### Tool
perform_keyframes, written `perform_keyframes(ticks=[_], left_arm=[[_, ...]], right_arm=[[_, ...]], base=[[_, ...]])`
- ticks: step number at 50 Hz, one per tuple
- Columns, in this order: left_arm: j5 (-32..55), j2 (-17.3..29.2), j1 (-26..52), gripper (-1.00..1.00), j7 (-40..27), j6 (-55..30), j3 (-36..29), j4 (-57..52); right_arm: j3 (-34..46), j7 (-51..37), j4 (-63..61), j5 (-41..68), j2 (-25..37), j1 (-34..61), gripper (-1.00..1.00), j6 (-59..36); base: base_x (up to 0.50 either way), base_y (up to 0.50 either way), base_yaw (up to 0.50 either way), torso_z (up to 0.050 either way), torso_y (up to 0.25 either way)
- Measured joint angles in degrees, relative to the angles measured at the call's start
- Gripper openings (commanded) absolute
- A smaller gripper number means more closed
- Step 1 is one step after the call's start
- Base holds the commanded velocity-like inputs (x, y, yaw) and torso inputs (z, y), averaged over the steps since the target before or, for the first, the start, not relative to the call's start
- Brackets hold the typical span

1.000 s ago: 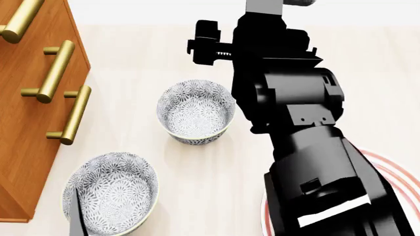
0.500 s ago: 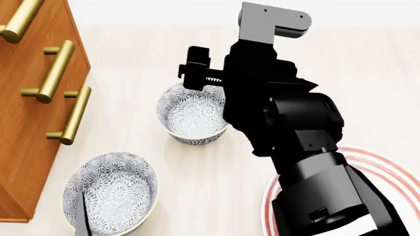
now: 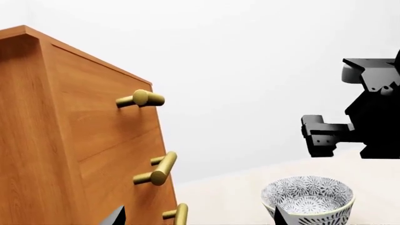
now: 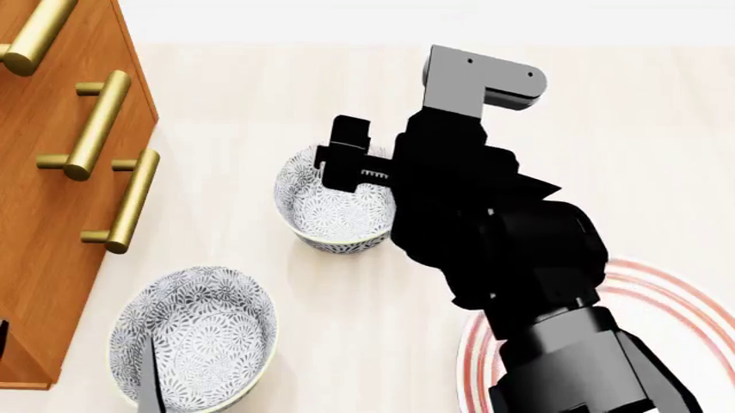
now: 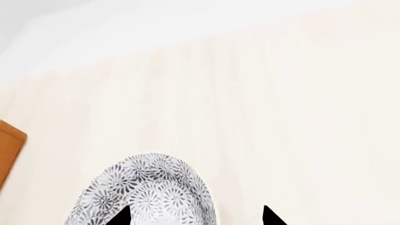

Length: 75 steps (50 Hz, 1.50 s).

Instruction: Pick up the bowl and put it in the front on the plate.

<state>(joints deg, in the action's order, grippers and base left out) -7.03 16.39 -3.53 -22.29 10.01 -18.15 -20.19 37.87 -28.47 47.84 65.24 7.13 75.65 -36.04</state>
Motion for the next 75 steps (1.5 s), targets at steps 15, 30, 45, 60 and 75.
perform_keyframes(ticks=[15, 30, 45, 60, 75], left_arm=[[0.1, 0.3, 0.2, 1.00, -0.1, -0.5, -0.5, 0.0], [0.2, 0.6, 0.4, 1.00, -0.2, -0.9, -0.9, 0.1], [0.4, 0.9, 0.5, 1.00, -0.4, -1.2, -1.3, 0.3], [0.5, 1.2, 0.7, 1.00, -0.6, -1.4, -1.8, 0.6], [0.7, 1.5, 0.8, 1.00, -0.8, -1.5, -2.1, 0.7]], right_arm=[[-0.9, -1.6, -2.0, 2.0, 0.4, -1.9, 1.00, -0.8], [-3.1, -3.4, -2.7, 5.1, 0.5, -2.7, 1.00, -1.5], [-3.1, -3.9, -3.2, 5.7, 0.5, -3.6, 1.00, -1.4], [-2.3, -3.0, -2.3, 5.3, 0.3, -4.6, 1.00, -0.5], [-1.1, -2.3, -2.1, 4.8, 0.0, -5.6, 1.00, 0.0]], base=[[0.00, 0.00, 0.00, 0.000, 0.000], [0.00, 0.00, 0.00, 0.000, 0.000], [0.00, 0.00, 0.00, 0.000, 0.000], [0.00, 0.00, 0.00, 0.000, 0.000], [0.00, 0.00, 0.00, 0.000, 0.000]])
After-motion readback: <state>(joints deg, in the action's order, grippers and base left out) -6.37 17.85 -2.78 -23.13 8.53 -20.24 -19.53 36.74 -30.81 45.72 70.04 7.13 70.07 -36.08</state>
